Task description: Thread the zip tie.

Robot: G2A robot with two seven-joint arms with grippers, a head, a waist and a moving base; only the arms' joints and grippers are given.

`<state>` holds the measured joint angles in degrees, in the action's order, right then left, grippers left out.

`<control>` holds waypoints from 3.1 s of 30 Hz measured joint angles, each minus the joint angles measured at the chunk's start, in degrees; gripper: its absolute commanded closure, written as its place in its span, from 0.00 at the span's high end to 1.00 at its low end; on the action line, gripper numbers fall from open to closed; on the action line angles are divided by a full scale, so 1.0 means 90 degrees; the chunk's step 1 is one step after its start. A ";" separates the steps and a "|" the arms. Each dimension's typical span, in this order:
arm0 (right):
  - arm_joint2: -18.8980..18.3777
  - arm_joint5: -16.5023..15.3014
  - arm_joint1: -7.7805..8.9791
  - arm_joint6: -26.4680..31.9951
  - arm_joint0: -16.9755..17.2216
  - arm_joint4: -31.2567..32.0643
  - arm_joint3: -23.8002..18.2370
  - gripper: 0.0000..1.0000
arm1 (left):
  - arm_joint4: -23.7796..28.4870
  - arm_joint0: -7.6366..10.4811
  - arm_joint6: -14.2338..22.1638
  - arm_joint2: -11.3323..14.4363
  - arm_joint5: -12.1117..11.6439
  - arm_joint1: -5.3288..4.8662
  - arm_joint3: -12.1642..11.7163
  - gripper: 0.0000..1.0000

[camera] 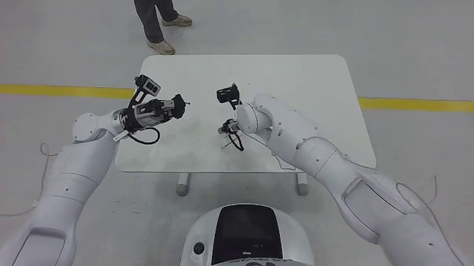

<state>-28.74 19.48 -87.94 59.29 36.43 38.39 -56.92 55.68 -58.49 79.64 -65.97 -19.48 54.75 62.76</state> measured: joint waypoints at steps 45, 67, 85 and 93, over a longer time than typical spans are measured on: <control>0.0212 -0.0431 -0.1247 -0.0417 -0.0344 -0.0090 0.2397 0.39 | -0.0224 -0.0719 0.0000 -0.0903 0.0000 -0.0273 0.0211 0.00; 0.0321 -0.0616 -0.1982 -0.0709 -0.0593 -0.0056 0.4049 0.33 | -0.0224 -0.0719 0.0000 -0.0903 0.0000 -0.0273 0.0211 0.00; 0.0288 -0.0870 -0.2315 -0.0746 -0.0640 0.0080 0.4657 0.23 | -0.0224 -0.0719 0.0000 -0.0903 0.0000 -0.0273 0.0211 0.00; 0.0272 -0.0882 -0.2441 -0.0828 -0.0656 0.0166 0.4840 0.21 | -0.0224 -0.0719 0.0000 -0.0903 0.0000 -0.0273 0.0211 0.00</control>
<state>-26.29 11.54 -109.90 51.84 30.52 39.89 -13.36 53.67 -64.97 79.64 -74.10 -19.48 52.29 64.66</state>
